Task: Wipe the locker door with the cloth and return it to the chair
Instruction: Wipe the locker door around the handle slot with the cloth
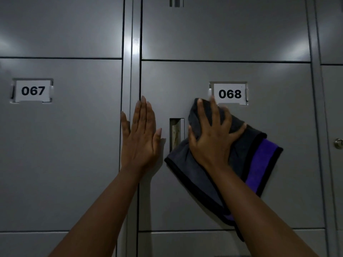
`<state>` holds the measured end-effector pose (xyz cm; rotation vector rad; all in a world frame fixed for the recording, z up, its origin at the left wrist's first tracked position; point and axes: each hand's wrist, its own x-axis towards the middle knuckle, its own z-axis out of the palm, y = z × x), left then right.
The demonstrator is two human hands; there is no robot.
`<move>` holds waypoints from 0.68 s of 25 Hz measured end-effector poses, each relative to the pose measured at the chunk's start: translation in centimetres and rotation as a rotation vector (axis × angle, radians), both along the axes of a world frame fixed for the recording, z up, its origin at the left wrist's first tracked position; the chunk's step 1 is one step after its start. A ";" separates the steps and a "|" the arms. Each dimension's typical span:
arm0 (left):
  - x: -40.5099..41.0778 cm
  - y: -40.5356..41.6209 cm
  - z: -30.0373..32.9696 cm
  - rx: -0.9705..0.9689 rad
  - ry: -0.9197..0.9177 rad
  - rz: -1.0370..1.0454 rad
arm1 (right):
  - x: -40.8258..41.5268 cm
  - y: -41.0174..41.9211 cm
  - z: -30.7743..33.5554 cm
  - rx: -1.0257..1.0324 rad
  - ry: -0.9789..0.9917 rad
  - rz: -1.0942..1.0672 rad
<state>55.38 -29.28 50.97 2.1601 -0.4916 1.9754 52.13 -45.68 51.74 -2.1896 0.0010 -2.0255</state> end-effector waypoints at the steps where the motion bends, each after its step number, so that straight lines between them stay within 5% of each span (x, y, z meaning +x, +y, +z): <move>1: 0.0 0.0 0.0 -0.001 -0.003 -0.002 | 0.1 0.4 0.3 -0.081 -0.004 0.007; 5: 0.1 0.0 0.0 -0.006 -0.022 -0.013 | 0.2 1.5 -0.1 -0.355 0.002 0.032; 12: 0.3 -0.9 0.4 -0.057 -0.034 -0.019 | 0.0 4.2 -2.6 -0.213 0.002 -0.105; 17: 0.5 -1.4 0.4 -0.077 -0.047 -0.026 | -0.8 4.4 -4.6 -0.309 0.081 -0.188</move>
